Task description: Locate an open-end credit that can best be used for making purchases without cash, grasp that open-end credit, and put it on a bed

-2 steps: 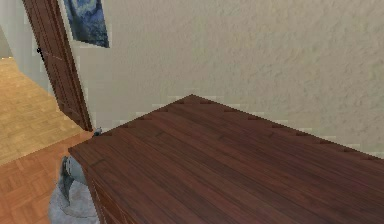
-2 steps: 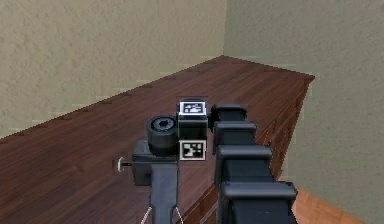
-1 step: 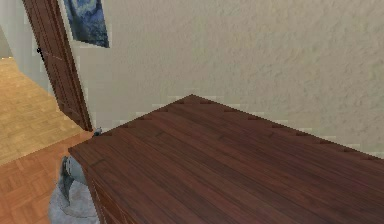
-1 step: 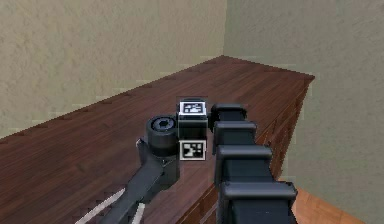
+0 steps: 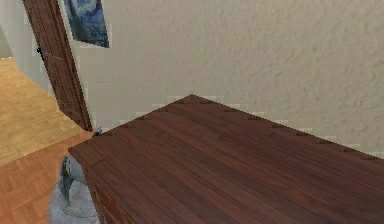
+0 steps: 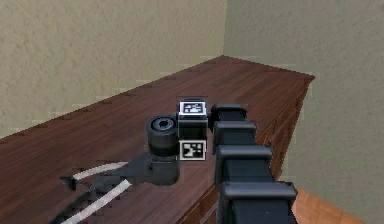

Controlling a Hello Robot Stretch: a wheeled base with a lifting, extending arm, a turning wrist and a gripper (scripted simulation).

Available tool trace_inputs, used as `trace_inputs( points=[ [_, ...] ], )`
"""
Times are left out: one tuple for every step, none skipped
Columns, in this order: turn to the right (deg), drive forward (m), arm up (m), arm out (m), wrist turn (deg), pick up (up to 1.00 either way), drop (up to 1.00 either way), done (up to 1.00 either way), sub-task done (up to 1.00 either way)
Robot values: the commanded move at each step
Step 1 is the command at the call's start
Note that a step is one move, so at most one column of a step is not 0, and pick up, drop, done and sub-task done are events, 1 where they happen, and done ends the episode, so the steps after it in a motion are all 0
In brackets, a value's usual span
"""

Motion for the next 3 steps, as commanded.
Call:
trace_inputs(
  points=[
    [0.0,0.0,0.0,0.0,45.0,0.0,0.0,0.0,0.0],
    [0.0,0.0,0.0,0.0,30.0,0.0,0.0,0.0,0.0],
    [0.0,0.0,-0.12,0.0,0.0,0.0,0.0,0.0,0.0]
  ],
)
